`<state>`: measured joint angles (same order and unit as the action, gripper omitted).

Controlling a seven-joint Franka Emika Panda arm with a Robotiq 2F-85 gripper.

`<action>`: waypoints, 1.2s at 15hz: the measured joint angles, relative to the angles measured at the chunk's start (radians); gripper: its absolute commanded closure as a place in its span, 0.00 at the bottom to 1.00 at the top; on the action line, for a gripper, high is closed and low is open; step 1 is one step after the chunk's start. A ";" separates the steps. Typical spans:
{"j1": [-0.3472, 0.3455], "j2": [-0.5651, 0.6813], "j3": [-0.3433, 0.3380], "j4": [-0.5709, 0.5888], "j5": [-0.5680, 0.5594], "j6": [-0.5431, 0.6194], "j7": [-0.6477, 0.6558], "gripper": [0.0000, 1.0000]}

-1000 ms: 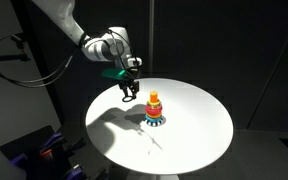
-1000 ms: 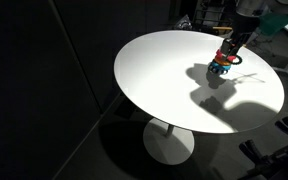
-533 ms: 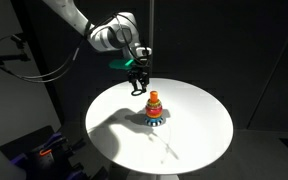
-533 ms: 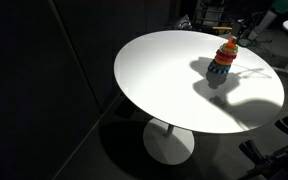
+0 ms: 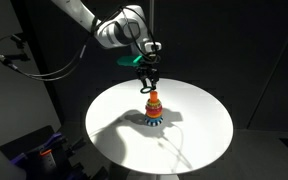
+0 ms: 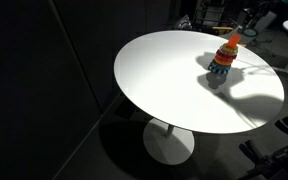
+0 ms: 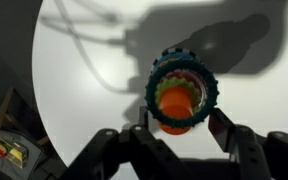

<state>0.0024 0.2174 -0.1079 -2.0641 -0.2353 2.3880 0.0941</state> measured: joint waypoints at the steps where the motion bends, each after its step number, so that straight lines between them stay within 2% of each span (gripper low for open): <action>1: -0.003 0.003 -0.001 0.009 0.000 0.000 0.000 0.62; 11: -0.019 0.089 -0.005 0.105 0.005 0.040 0.000 0.62; 18: -0.019 0.141 0.004 0.132 0.057 0.079 -0.005 0.62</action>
<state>-0.0171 0.3583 -0.1042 -1.9320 -0.1781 2.4667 0.0890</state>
